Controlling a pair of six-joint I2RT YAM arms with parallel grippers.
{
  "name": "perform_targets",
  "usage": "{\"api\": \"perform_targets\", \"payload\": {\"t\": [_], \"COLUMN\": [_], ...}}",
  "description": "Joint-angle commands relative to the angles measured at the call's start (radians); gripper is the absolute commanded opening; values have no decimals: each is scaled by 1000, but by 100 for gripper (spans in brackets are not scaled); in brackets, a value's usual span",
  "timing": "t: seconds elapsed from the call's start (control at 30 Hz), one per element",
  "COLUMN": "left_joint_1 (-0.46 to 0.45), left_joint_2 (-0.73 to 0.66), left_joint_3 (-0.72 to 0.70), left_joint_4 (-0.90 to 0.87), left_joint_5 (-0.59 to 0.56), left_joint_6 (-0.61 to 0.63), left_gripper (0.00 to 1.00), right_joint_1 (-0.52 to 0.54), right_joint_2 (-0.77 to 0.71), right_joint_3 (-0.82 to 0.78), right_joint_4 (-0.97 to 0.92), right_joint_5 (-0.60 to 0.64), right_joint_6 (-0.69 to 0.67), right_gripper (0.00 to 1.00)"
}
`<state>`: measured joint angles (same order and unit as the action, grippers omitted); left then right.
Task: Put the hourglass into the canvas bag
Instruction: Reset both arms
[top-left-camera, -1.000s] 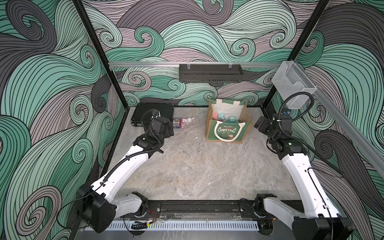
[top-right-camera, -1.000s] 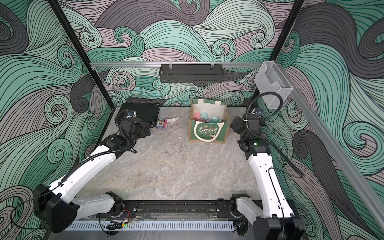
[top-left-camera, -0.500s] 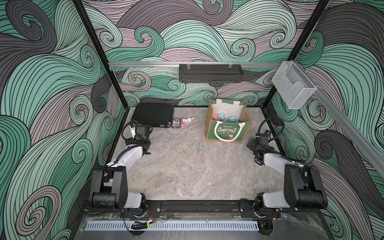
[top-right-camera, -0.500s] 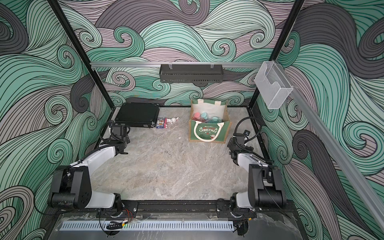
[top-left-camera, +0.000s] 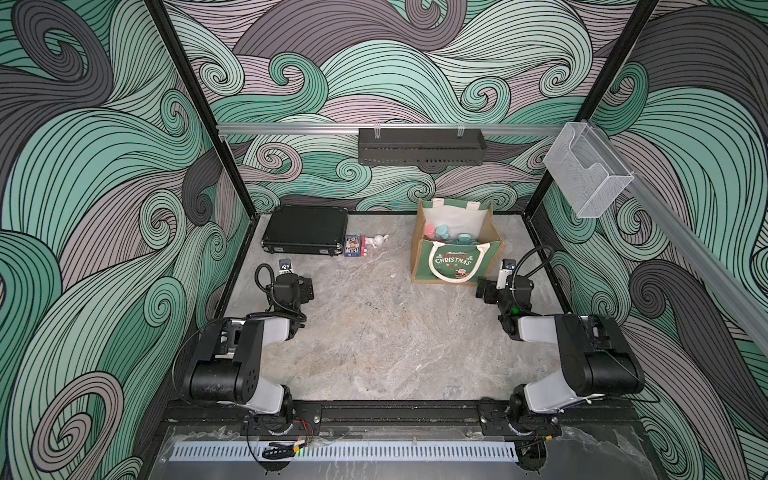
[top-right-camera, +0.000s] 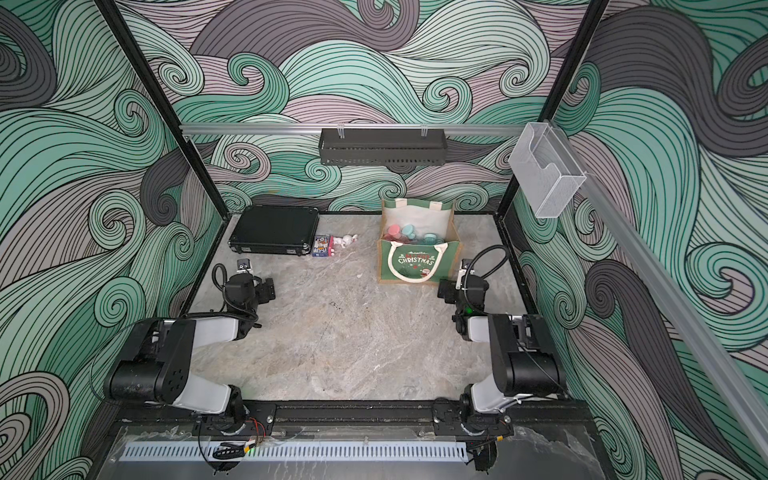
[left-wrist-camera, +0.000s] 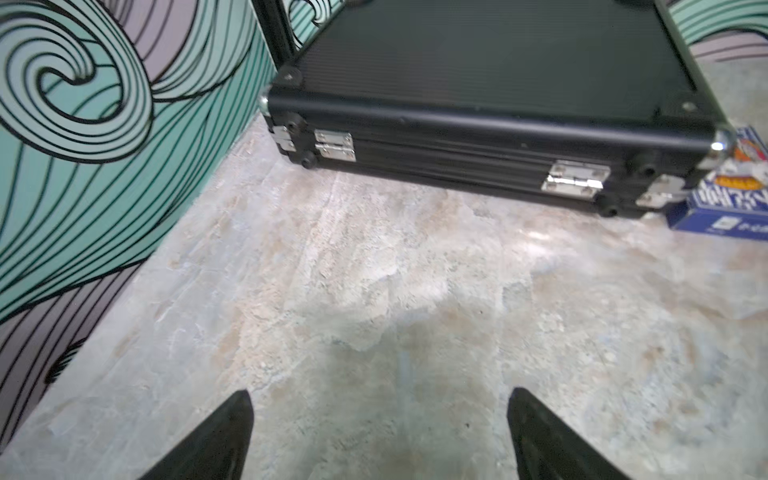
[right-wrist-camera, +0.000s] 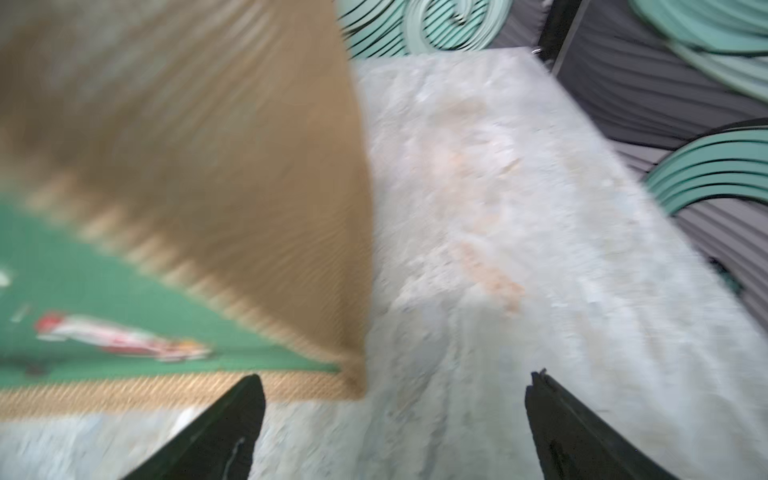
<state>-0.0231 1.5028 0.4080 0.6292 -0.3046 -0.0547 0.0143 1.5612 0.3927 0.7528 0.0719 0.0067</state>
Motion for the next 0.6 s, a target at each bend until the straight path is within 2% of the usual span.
{"api": "perform_targets", "payload": {"t": [0.0, 0.1, 0.57], "left_joint_1": [35, 42, 44], "left_joint_2": [18, 24, 22], "left_joint_3": [61, 58, 58], "left_joint_4": [33, 52, 50], "left_joint_5": [75, 74, 77], "left_joint_6": [-3, -7, -9], "left_gripper": [95, 99, 99], "right_joint_1": [9, 10, 9], "right_joint_2": [-7, -24, -23], "right_joint_3": [11, 21, 17], "right_joint_4": [124, 73, 88], "right_joint_5": [-38, -41, -47], "right_joint_6": [-37, -39, -39], "right_gripper": [100, 99, 100]}}
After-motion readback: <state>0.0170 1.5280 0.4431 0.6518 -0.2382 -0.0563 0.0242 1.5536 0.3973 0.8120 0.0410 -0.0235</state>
